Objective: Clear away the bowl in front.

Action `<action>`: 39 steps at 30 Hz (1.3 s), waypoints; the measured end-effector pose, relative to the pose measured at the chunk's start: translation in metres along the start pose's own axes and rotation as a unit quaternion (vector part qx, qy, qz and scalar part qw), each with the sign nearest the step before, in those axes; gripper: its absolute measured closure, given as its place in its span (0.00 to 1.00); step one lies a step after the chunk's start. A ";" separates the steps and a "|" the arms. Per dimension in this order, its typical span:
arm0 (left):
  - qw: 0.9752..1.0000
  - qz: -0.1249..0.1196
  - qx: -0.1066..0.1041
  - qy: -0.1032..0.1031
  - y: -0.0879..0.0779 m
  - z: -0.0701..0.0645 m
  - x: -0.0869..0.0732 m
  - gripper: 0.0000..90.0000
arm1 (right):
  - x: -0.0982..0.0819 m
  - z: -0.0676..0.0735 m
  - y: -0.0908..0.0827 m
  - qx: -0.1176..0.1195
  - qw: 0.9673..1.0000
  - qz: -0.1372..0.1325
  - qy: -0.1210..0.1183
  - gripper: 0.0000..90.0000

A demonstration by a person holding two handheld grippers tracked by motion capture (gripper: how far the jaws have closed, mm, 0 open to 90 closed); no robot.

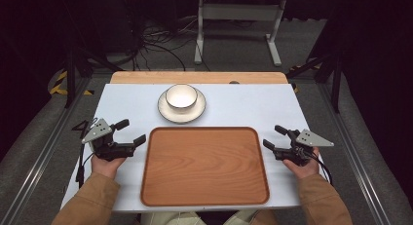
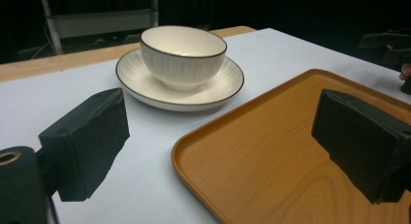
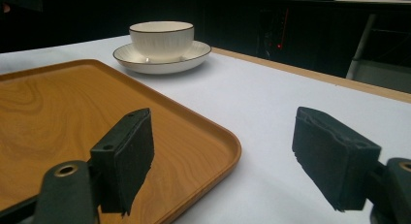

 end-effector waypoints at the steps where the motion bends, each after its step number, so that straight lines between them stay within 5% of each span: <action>1: 1.000 -0.002 -0.001 0.002 0.000 0.000 0.004 0.08 | 0.000 0.000 0.000 0.000 1.000 0.000 0.000 0.26; 7: 1.000 -0.018 -0.017 -0.006 -0.001 -0.004 0.022 0.08 | 0.000 0.000 0.000 0.000 1.000 0.000 0.001 0.26; 20: 0.999 -0.006 -0.034 -0.001 0.015 0.000 0.038 0.08 | 0.000 0.000 0.000 0.000 1.000 0.000 0.002 0.26; 26: 1.000 0.002 -0.011 0.004 0.028 0.010 0.043 0.07 | 0.000 0.000 0.000 0.001 1.000 0.000 0.002 0.26; 39: 1.000 0.007 -0.010 -0.011 0.062 0.027 0.057 0.06 | 0.000 0.000 0.000 0.002 1.000 0.000 0.001 0.26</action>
Point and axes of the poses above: each handheld gripper's, and its own axes: y roughly forward along the jaws, x roughly out of its top, z roughly to its left, the point moved 9 cm from there along y, roughly forward along the jaws, and after that the axes turned 8 degrees about y, right-handed, at the moved point
